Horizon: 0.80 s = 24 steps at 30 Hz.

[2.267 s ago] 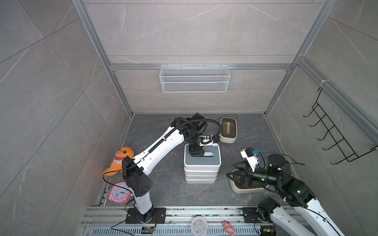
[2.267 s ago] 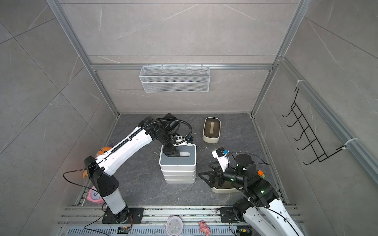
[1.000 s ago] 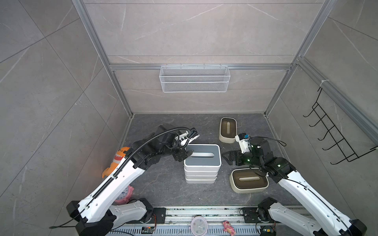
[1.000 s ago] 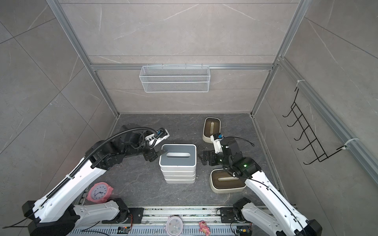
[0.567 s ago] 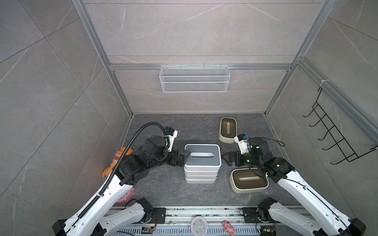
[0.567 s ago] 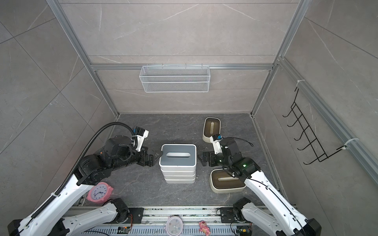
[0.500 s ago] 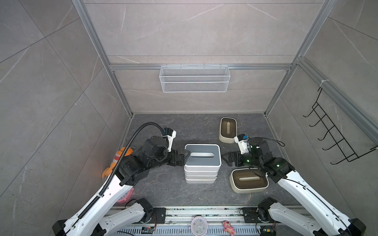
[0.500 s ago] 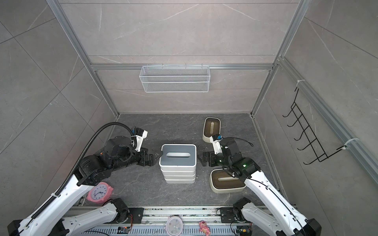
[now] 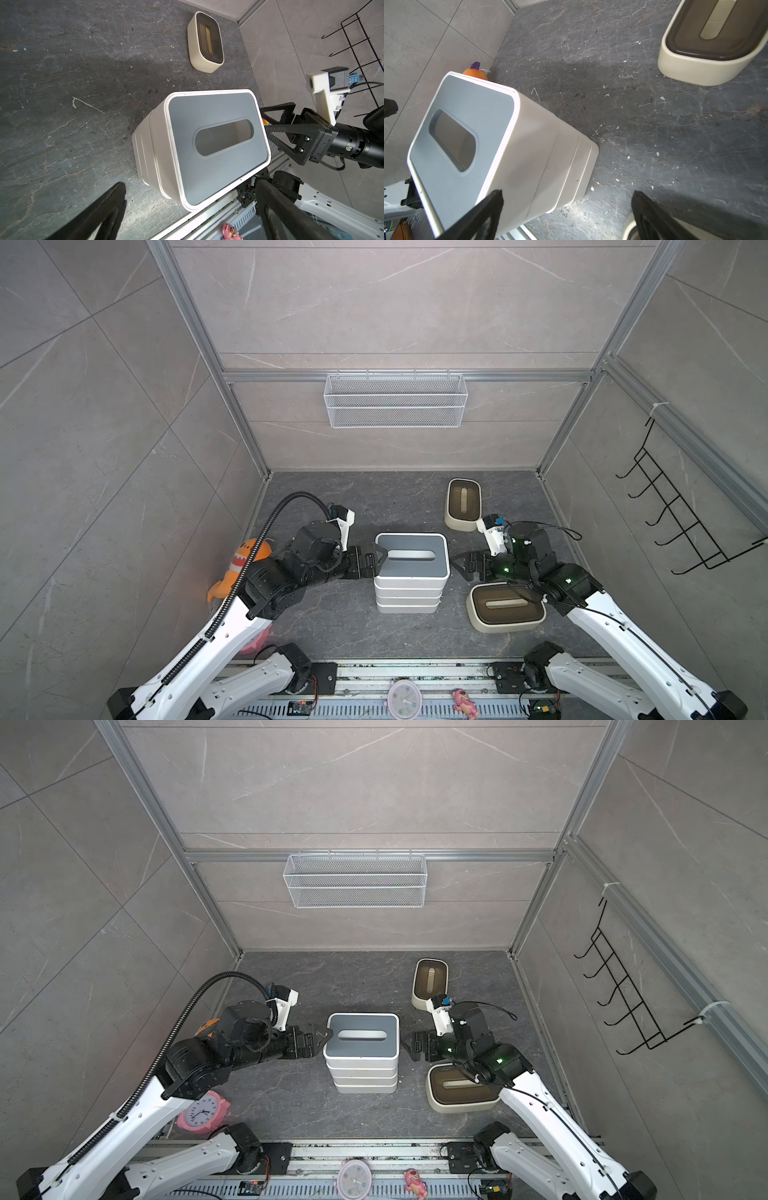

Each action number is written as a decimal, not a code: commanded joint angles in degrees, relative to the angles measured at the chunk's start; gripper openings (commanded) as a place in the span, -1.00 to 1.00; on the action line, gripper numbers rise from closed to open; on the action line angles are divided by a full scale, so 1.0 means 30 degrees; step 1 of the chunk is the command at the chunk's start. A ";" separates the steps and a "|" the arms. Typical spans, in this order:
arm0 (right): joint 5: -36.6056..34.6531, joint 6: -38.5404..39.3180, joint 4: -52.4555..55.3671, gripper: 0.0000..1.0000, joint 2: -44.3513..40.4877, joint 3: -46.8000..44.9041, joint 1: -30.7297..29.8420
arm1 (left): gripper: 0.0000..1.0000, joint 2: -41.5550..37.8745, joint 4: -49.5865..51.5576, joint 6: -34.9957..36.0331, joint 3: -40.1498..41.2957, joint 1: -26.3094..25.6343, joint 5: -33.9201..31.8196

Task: Stack the tissue boxes
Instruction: Place the tissue box at the tissue box.

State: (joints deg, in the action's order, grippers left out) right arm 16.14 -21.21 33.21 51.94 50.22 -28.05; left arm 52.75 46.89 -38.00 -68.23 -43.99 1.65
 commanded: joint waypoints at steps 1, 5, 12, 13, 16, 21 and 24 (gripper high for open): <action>0.0360 0.0127 -0.0160 0.98 -0.0143 -0.0235 -0.0024 | 1.00 -0.0133 -0.0784 -0.0083 -0.0309 0.0030 0.0235; 0.0483 0.0126 -0.0230 0.98 -0.0091 -0.0213 -0.0031 | 1.00 0.0148 -0.0778 0.0050 -0.0428 0.0036 0.0357; 0.0626 0.0127 -0.0275 0.98 -0.0087 -0.0259 -0.0046 | 1.00 0.0111 -0.0621 0.0067 -0.0344 0.0043 -0.0352; 0.0634 0.0118 -0.0289 0.98 -0.0088 -0.0270 -0.0029 | 1.00 0.0111 -0.0551 0.0086 -0.0342 0.0047 -0.0426; 0.0682 0.0110 -0.0311 0.98 -0.0132 -0.0331 -0.0024 | 1.00 0.0141 -0.0536 0.0094 -0.0331 0.0043 -0.0382; 0.0684 0.0076 -0.0303 0.98 -0.0085 -0.0490 -0.0025 | 1.00 0.0155 -0.0701 0.0094 -0.0248 0.0043 -0.0231; 0.0829 -0.0005 -0.0493 0.98 -0.0090 -0.0625 -0.0039 | 1.00 0.0249 -0.0774 0.0072 -0.0285 0.0043 -0.0033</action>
State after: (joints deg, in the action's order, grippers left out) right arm 17.61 -21.23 32.93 51.96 49.41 -28.05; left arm 53.41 46.19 -37.95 -68.23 -43.99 1.54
